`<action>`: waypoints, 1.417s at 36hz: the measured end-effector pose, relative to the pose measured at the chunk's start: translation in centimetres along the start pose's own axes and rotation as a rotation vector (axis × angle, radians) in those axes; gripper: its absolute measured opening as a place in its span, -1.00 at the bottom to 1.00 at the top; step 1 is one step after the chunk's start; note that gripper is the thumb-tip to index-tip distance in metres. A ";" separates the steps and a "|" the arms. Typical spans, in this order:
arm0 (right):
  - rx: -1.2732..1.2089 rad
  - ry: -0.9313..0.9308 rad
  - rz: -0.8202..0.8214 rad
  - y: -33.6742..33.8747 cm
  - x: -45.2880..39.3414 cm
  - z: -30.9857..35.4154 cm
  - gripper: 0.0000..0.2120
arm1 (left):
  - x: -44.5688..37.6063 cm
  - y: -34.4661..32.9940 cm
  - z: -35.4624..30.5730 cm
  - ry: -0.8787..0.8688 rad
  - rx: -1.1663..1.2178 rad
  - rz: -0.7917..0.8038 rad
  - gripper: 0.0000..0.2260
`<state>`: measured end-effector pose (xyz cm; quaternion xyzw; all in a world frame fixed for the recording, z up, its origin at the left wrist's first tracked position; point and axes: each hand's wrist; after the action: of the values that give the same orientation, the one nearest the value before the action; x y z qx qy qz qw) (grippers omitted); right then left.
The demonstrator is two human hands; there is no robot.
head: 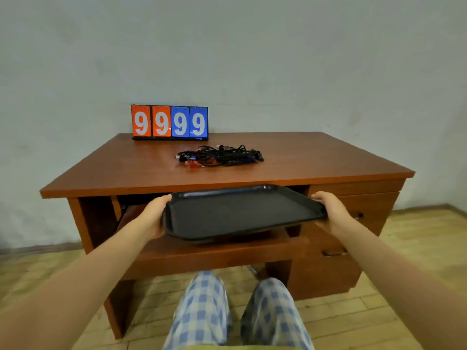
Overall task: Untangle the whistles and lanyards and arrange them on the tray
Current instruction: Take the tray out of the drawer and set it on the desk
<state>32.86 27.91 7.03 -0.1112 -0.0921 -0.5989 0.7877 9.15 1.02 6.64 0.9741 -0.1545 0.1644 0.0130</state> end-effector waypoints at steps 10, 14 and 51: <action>-0.336 -0.067 0.023 -1.7 0.2 1.8 -0.77 | -0.5 -0.5 -2.9 -0.078 0.080 -0.088 -0.71; -0.378 -0.056 0.075 -4.9 1.2 2.5 -0.82 | -0.6 -1.6 -4.1 -0.134 0.164 -0.153 -0.69; 0.324 0.292 0.473 -32.6 1.3 0.7 -0.72 | -11.3 11.0 -6.9 -0.223 -0.073 -0.568 -0.65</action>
<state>1.82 18.47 10.20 0.0844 -0.0440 -0.3864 0.9174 -6.57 -5.54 9.20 0.9893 0.1179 0.0404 0.0764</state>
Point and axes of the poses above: each hand's wrist, its own x-axis away from the middle knuckle, its own y-axis out of the back of the hand, z = x × y, and after that the axes turned 12 degrees about -z, right-handed
